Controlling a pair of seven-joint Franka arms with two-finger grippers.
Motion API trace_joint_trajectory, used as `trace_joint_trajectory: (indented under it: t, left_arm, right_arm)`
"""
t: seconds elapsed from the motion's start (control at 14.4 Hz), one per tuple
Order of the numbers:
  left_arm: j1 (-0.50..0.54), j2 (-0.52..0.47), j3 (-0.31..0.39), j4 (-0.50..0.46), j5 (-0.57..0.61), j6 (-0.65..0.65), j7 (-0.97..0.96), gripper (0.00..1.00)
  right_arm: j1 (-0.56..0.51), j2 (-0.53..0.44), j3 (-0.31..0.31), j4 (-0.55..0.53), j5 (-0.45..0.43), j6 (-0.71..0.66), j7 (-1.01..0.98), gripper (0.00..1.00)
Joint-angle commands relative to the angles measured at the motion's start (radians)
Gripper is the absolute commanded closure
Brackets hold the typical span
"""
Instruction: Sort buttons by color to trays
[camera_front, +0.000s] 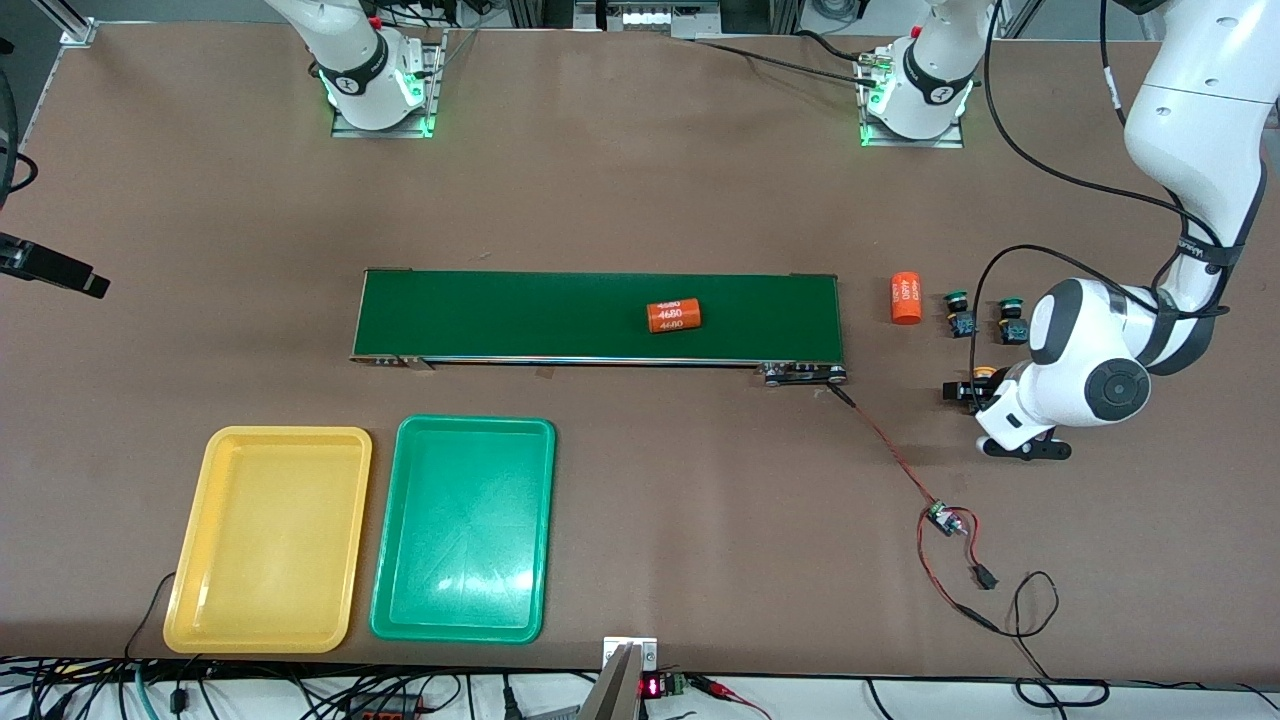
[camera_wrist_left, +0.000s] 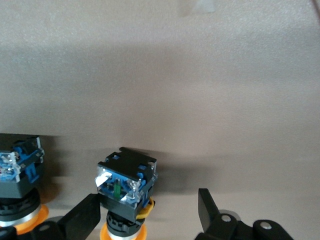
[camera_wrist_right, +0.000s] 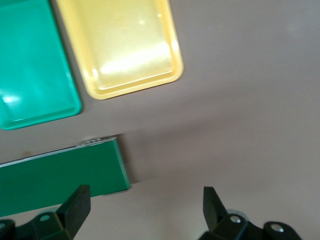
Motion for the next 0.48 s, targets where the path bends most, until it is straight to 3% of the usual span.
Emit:
trace_joint_trajectory:
  t: [0.0,0.28,0.42]
  left_arm:
    - [0.007,-0.012,-0.01,0.004,0.021,0.008,-0.001,0.12]
    - [0.008,-0.001,-0.006,0.019,0.023,0.008,0.012,0.12]
    - [0.007,-0.001,-0.006,0.014,0.023,0.008,0.014,0.12]
  right_arm:
    - [0.01,0.007,0.01,0.018,-0.063,-0.012,-0.009,0.0]
    - [0.074,0.02,0.01,-0.009,-0.133,0.048,-0.009,0.0]
    - [0.073,0.02,0.01,-0.034,-0.126,0.111,-0.017,0.0]
